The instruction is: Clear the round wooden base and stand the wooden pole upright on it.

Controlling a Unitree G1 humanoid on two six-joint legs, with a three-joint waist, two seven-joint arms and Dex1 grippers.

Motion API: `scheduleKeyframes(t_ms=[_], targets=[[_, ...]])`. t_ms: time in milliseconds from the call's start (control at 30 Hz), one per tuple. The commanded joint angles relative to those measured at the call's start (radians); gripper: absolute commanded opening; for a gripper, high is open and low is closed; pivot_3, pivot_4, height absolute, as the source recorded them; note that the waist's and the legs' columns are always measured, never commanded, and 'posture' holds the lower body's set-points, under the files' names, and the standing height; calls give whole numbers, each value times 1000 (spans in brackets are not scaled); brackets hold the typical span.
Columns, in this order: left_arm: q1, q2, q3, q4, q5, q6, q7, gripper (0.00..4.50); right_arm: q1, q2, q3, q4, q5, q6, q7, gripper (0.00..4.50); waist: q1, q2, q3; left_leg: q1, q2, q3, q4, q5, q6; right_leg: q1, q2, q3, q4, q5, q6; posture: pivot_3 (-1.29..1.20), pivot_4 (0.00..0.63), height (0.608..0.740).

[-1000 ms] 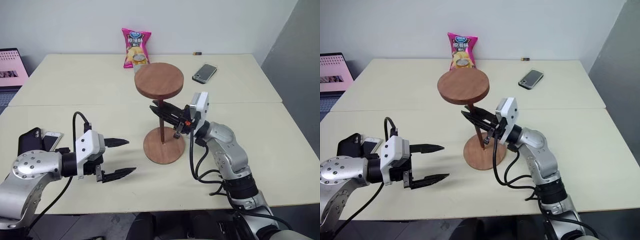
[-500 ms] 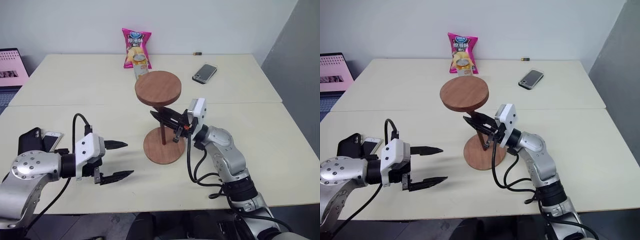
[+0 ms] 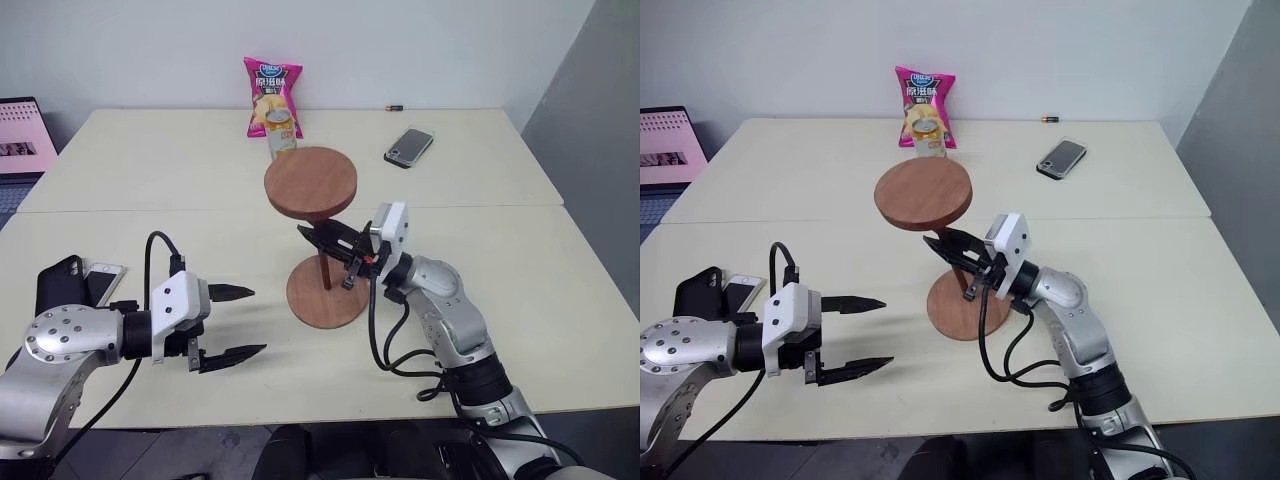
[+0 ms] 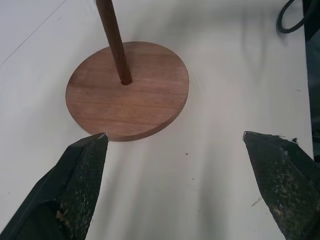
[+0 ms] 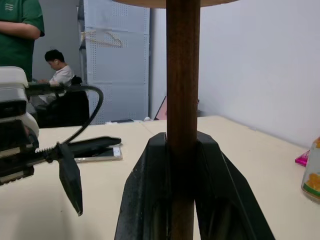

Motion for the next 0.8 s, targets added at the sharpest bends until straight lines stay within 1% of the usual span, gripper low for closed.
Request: scheduleKeyframes(t_ms=[33, 333, 467, 533, 700, 800], targets=[[0, -3, 2, -2, -1, -22, -1, 4500, 7, 1, 1, 18, -14, -20, -9, 235, 0, 0, 0, 0, 0, 0, 0, 0, 0, 0, 0, 0, 0, 0, 0, 0, 150, 740], [-14, -1, -8, -3, -2, -20, 7, 4500, 44, -50, 32, 2, 6, 57, 47, 235, 0, 0, 0, 0, 0, 0, 0, 0, 0, 0, 0, 0, 0, 0, 0, 0, 150, 740], [-15, -1, -9, -7, -4, -16, 9, 4500, 51, -68, 36, 12, 0, 118, 35, 235, 0, -1, -2, 1, 0, 0, 0, 0, 0, 1, 0, 0, 0, 0, 0, 0, 150, 740], [-18, -1, -9, -10, -6, -12, 11, 4500, 52, -76, 30, 31, 1, 180, 20, 235, 0, -1, -4, 1, 0, 0, 0, 0, 0, 1, 0, 0, 0, 0, 0, 0, 150, 740], [-19, -1, -9, -15, -8, -8, 16, 4500, 54, -110, 50, 50, -32, 232, 21, 235, 2, -1, -12, 4, 0, 0, -1, 0, 0, 4, 0, 0, -1, 0, 0, 0, 150, 740], [-20, -2, -10, -16, -9, -5, 19, 4500, 53, -118, 62, 46, -43, 251, 7, 235, 2, 1, -16, 10, 0, 0, -2, 0, 0, 10, 0, 0, -2, -1, 0, 0, 150, 740]])
